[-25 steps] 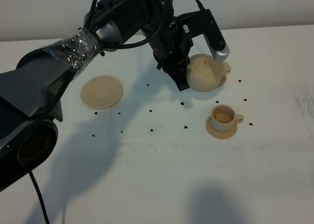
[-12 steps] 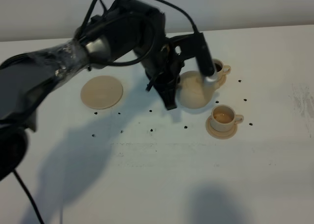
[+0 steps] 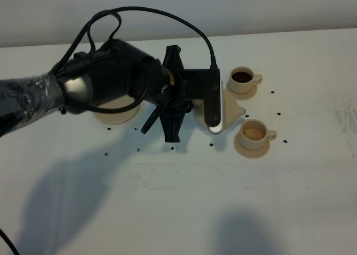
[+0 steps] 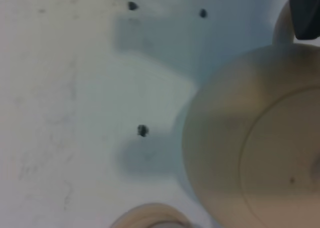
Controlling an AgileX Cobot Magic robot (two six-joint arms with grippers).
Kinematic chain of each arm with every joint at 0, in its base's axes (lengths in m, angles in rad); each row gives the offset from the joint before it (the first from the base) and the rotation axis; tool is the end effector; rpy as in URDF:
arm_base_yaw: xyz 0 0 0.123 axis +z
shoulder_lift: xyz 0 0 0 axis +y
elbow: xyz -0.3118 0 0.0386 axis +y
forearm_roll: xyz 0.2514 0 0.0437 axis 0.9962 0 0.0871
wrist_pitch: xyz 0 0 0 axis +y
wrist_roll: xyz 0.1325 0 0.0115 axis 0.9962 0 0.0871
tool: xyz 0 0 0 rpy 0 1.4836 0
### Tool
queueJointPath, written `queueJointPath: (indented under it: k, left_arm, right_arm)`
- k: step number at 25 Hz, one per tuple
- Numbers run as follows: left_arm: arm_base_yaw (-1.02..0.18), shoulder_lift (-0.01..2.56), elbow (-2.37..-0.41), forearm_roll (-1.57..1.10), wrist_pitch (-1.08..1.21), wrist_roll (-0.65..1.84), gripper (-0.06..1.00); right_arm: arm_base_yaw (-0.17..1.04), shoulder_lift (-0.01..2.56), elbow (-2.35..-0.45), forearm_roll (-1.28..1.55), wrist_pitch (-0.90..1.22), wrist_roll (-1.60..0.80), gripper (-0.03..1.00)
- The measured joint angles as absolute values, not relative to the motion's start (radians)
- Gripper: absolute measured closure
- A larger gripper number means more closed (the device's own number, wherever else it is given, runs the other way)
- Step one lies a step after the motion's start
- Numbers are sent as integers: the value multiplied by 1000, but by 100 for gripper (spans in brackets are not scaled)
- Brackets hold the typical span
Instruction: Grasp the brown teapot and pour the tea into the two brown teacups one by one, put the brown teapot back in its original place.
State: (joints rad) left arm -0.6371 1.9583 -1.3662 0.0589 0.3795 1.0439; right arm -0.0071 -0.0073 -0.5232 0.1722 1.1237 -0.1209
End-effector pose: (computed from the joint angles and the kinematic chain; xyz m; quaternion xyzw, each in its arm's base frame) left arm 0.3802 -0.2777 0.1902 0.7160 0.6115 0.0870 0.3255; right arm -0.0019 0.0206 0.2611 -0.0561 0.8566 0.0532 0.5102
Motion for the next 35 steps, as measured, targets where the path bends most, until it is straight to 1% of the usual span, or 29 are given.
queueJointPath:
  k: [6, 10, 17, 27, 35]
  left_arm:
    - [-637, 1953, -1332, 137, 301, 1148, 85]
    - [-637, 1953, -1330, 192, 271, 1158, 85]
    - [-637, 1959, -1330, 203, 197, 1161, 85]
    - [-662, 1984, -1329, 230, 163, 1183, 85]
    - [-673, 1990, -1329, 339, 159, 1191, 85]
  right_arm:
    - [-7, -7, -523, 172, 1124, -121, 74]
    - [-7, -7, -523, 172, 1124, -121, 74]
    - [-7, -7, -523, 172, 1124, -121, 74]
    - [-7, -7, -523, 172, 1124, -121, 74]
    - [-7, -7, -523, 172, 1124, -121, 74]
